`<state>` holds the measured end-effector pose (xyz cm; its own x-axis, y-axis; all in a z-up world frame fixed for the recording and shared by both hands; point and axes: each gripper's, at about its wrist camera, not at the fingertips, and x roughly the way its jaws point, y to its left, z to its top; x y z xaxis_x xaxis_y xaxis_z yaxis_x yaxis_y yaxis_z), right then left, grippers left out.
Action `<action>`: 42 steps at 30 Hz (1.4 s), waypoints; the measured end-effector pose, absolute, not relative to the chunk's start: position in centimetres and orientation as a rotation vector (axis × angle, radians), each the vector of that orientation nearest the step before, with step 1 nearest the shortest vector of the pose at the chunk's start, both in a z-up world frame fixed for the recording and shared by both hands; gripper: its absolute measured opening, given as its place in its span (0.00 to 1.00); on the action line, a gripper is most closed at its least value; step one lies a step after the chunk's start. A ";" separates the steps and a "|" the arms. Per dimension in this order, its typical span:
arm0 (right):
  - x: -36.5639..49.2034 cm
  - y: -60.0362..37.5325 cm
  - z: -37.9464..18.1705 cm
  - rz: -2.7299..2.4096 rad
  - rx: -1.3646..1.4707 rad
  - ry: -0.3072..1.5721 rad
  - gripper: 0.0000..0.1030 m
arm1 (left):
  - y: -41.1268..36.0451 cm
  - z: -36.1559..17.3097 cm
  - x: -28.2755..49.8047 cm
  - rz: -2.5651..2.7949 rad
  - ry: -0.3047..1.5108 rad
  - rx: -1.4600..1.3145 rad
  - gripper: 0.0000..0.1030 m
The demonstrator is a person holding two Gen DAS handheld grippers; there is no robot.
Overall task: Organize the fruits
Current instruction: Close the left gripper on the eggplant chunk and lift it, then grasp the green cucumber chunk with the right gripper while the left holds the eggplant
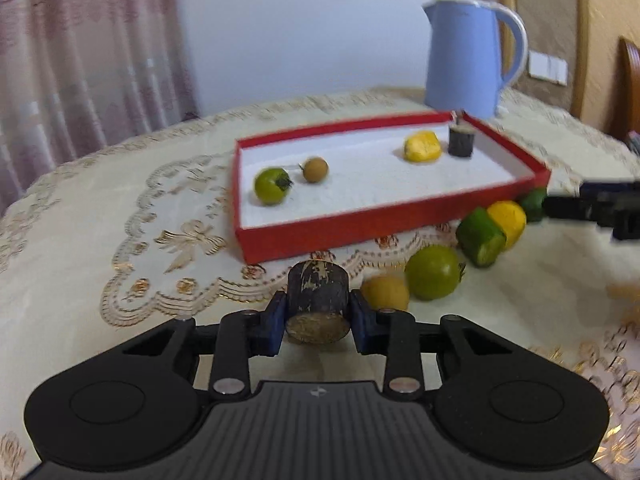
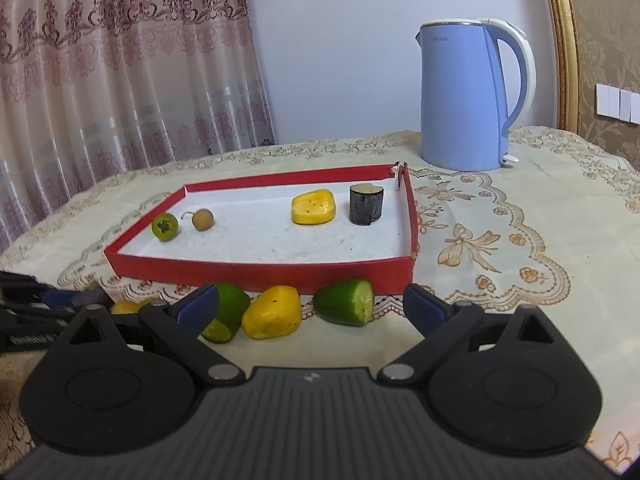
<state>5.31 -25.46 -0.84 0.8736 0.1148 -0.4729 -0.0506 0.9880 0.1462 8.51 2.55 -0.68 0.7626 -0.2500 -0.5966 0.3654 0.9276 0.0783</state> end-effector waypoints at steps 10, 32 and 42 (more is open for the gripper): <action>5.2 -24.8 -1.2 0.109 -0.004 0.534 0.78 | 2.5 1.3 5.4 -0.102 0.477 0.182 0.31; 9.9 -24.7 -2.6 0.087 -0.074 0.645 0.30 | 2.1 0.5 4.7 -0.115 0.496 0.174 0.31; 7.6 -25.3 -1.9 0.081 -0.032 0.615 0.29 | 2.1 0.3 4.9 -0.104 0.508 0.173 0.31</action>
